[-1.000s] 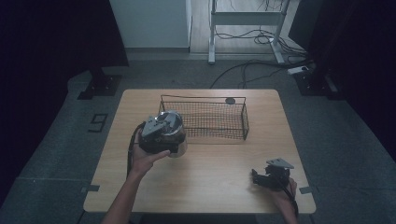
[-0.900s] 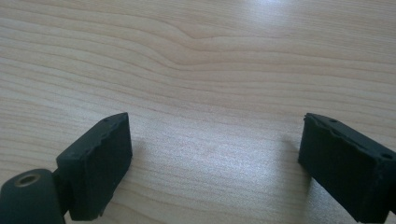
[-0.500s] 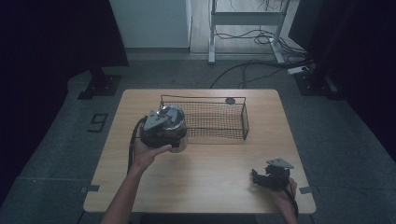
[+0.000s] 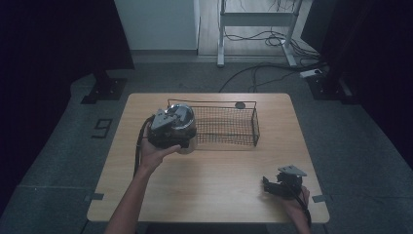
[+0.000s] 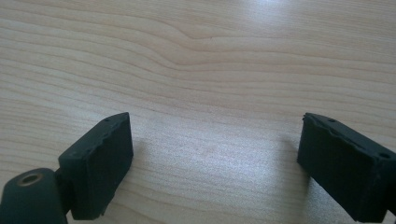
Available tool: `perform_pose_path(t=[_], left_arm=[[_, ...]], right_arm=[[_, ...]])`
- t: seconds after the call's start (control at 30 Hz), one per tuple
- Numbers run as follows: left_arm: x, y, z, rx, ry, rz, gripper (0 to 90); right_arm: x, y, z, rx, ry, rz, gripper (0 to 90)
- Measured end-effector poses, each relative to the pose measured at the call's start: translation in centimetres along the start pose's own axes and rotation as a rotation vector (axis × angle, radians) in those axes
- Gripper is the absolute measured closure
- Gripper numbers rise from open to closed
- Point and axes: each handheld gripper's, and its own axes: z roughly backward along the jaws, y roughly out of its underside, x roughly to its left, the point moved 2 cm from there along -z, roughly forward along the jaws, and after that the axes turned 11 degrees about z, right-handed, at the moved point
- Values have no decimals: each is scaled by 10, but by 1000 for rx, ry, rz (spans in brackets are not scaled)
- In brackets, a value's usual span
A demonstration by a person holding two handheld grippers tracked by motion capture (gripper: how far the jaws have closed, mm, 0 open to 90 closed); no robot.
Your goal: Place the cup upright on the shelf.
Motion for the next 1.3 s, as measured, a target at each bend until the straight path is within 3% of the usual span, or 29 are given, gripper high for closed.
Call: perform_pose_path(t=[0.33,0.83,1.3], left_arm=[[-2,-10,-6,0,-2,-23,37],[0,-18,-22,7,1,-19,36],[8,-32,-25,-8,-6,-16,37]], right_arm=[[0,0,0,1,1,1,100],[0,0,0,-2,2,1,101],[0,0,0,-3,4,0,104]])
